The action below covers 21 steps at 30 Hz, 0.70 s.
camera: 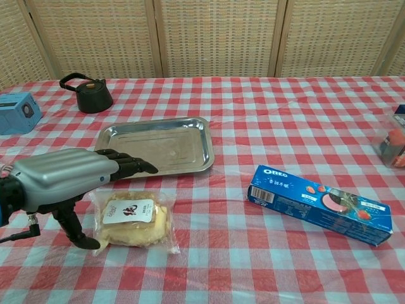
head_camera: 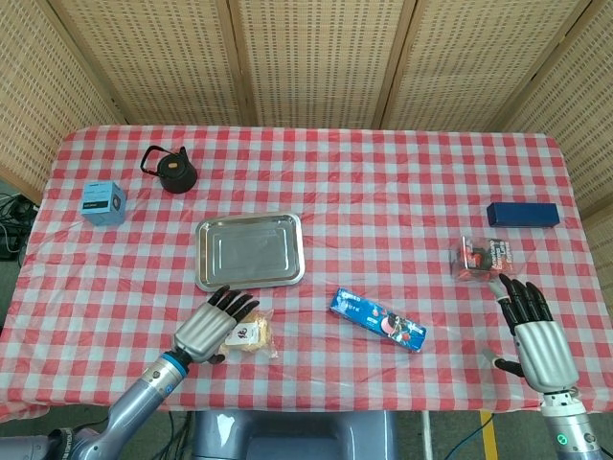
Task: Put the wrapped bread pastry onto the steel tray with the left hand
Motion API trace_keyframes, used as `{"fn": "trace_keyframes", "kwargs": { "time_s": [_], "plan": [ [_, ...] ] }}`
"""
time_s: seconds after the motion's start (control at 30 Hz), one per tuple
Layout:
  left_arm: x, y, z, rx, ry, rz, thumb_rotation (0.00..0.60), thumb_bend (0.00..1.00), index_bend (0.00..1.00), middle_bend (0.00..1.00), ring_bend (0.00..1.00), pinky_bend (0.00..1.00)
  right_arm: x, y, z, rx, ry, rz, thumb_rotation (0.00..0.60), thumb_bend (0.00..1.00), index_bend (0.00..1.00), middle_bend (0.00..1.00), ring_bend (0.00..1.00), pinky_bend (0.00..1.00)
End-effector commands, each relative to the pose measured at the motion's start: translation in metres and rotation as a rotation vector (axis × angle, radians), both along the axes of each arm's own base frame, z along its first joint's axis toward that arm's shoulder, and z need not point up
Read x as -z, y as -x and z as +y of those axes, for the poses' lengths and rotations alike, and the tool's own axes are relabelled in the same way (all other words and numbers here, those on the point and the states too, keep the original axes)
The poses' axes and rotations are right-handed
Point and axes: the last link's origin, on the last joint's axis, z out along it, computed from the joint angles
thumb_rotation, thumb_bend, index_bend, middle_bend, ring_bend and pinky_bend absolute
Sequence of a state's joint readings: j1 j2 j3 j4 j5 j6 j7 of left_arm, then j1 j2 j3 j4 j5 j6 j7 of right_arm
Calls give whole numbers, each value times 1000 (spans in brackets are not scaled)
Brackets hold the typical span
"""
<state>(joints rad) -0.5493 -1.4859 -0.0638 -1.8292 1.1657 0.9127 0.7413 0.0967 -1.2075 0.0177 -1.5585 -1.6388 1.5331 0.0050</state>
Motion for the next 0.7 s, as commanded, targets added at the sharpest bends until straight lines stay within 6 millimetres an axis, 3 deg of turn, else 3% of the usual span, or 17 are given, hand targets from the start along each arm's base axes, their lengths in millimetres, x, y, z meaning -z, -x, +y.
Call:
{"fn": "trace_keyframes", "kwargs": {
  "time_s": [0.03,0.27,0.4,0.47,0.57,0.7],
  "plan": [
    [9,-5,0,-6,17,7,600,0,0,0,0,0,0,0,0,-1,-1,-1,600,51,0,0,0,0],
    [21,-9,-1,-16,23,27,600,0,4,0,0,10,-1,0,0,1,1,-8,600,51,0,0,0,0],
    [24,-11,-2,-16,8,27,600,28,97,0,0,122,-2,0,0,-1,1,-12,600,52,0,0,0,0],
    [25,-13,-2,-12,-3,22,600,110,172,27,29,192,-2,0,0,-2,0,-14,600,51,0,0,0,0],
    [26,-14,-3,-5,-19,9,600,343,301,137,127,298,-2,0,0,-3,-1,-15,600,51,0,0,0,0],
    [28,-14,-5,4,-31,5,600,539,387,205,185,358,-2,-1,1,-5,-1,-16,600,51,0,0,0,0]
  ]
}}
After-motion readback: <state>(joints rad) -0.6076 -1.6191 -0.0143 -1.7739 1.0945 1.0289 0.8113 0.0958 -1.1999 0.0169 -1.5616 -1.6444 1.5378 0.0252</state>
